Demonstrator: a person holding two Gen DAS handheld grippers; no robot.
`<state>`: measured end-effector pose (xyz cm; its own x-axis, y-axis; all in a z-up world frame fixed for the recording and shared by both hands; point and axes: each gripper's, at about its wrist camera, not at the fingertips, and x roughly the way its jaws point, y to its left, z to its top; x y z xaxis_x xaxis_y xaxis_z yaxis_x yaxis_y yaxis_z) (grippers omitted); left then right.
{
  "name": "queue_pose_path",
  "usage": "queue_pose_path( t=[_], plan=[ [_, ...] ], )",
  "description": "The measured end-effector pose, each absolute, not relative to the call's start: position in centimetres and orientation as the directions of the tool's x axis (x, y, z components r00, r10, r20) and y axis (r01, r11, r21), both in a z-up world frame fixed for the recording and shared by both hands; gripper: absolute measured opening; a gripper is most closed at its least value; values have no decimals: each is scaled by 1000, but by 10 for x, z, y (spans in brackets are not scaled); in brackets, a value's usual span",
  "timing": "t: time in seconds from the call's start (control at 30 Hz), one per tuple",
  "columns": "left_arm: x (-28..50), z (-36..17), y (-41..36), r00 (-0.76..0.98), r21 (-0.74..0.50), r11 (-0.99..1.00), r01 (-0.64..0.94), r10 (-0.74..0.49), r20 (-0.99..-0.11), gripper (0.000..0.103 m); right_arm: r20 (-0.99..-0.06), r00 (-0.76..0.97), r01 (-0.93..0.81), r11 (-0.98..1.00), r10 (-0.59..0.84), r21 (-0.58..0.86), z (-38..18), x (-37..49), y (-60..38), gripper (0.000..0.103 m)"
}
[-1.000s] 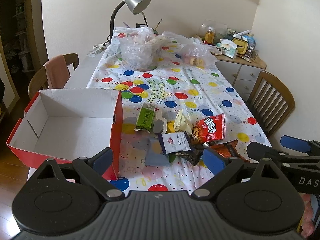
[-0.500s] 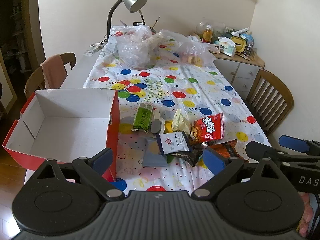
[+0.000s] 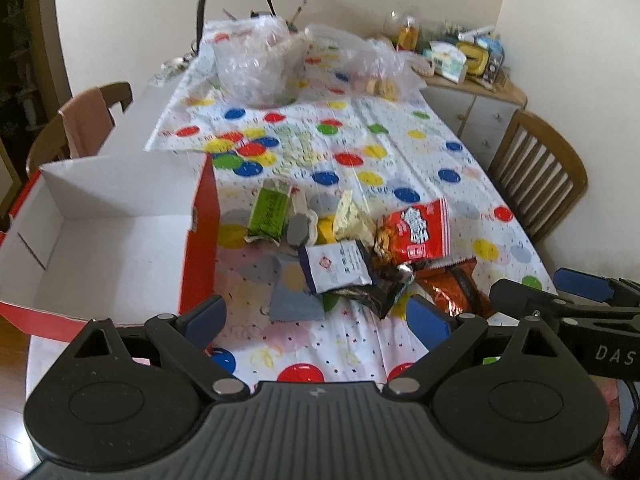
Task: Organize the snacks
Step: 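Grasp the white milk-tablet packet with left tool while right grasps brown foil packet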
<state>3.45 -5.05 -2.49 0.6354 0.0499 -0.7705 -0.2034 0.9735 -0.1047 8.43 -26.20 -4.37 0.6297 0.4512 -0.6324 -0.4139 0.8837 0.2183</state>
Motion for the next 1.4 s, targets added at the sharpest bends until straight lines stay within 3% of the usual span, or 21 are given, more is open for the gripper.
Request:
queue_pose_path(
  t=[0.33, 0.6, 1.07, 1.3, 1.4],
  plan=[
    [82, -57, -53, 574, -122, 980, -160, -9, -819, 97, -731, 575, -401, 906, 366, 138, -88, 115, -284, 90],
    [141, -92, -49, 489, -148, 975, -168, -48, -871, 96, -777, 516, -452, 885, 361, 111, -111, 150, -280, 90],
    [209, -143, -34, 317, -187, 945, -269, -97, -944, 96, -842, 430, -516, 854, 327, 68, -147, 179, -255, 81],
    [211, -150, -33, 295, -170, 941, -292, -81, -952, 92, -863, 402, -518, 854, 305, 60, -160, 186, -248, 73],
    [210, -148, -31, 306, -173, 937, -303, -76, -949, 86, -865, 399, -517, 854, 304, 61, -162, 188, -247, 61]
  ],
)
